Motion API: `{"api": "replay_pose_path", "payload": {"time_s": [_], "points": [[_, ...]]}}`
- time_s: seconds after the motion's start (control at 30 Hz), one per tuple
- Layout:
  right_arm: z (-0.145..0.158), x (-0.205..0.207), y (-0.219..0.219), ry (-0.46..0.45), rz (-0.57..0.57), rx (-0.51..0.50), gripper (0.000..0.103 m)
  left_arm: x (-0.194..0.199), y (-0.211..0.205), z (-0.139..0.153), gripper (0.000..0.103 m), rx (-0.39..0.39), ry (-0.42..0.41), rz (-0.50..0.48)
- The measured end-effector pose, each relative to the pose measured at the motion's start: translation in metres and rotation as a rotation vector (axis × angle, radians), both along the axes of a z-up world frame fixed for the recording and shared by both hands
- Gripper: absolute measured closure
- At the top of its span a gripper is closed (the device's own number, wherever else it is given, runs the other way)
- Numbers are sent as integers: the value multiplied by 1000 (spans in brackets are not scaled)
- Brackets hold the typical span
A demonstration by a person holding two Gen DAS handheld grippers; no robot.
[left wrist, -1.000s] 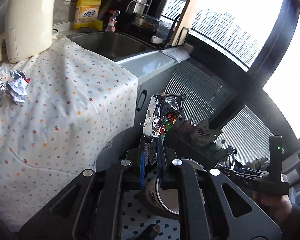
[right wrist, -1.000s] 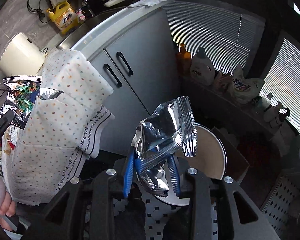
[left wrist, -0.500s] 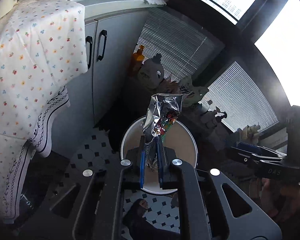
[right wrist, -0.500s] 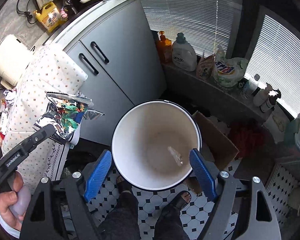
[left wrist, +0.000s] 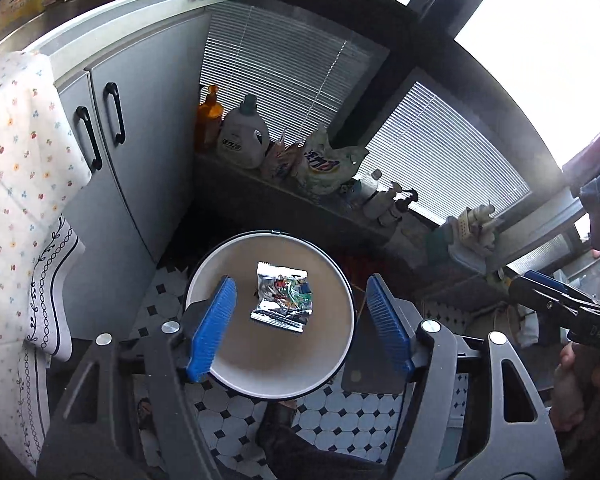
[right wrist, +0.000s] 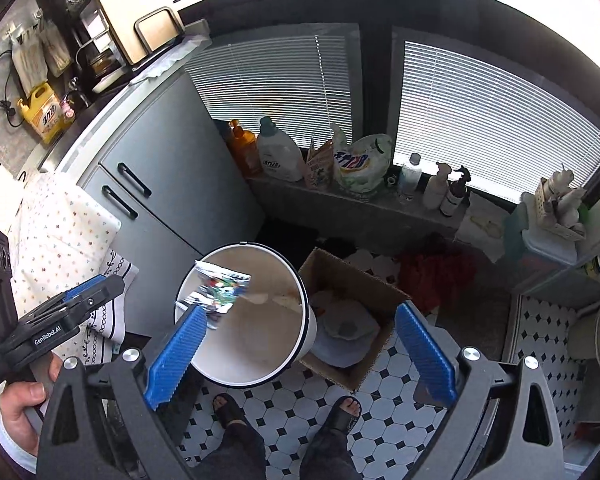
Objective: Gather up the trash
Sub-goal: 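Open both grippers to drop the wrappers into the white bin, then move back to the counter and grasp the brown paper bag with left gripper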
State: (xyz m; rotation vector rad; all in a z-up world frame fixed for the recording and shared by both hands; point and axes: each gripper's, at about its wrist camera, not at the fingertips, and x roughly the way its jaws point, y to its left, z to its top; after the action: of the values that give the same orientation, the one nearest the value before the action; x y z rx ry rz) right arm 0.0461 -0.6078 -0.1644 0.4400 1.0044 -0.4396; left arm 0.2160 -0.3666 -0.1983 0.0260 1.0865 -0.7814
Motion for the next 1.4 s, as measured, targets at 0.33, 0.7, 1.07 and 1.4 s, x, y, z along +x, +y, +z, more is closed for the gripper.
{"api": "replay_pose_path", "payload": {"time_s": [0.33, 0.7, 1.07, 1.4], "points": [[26, 44, 48, -99, 103, -5, 8, 14, 86, 78, 10, 5, -151, 142], [70, 132, 158, -240, 323, -27, 8, 33, 228, 122, 6, 16, -244, 422], [77, 198, 276, -269, 535, 12, 8, 27, 365, 126, 6, 29, -264, 681], [69, 234, 379, -256, 737, 60, 8, 12, 464, 117, 6, 16, -256, 857]]}}
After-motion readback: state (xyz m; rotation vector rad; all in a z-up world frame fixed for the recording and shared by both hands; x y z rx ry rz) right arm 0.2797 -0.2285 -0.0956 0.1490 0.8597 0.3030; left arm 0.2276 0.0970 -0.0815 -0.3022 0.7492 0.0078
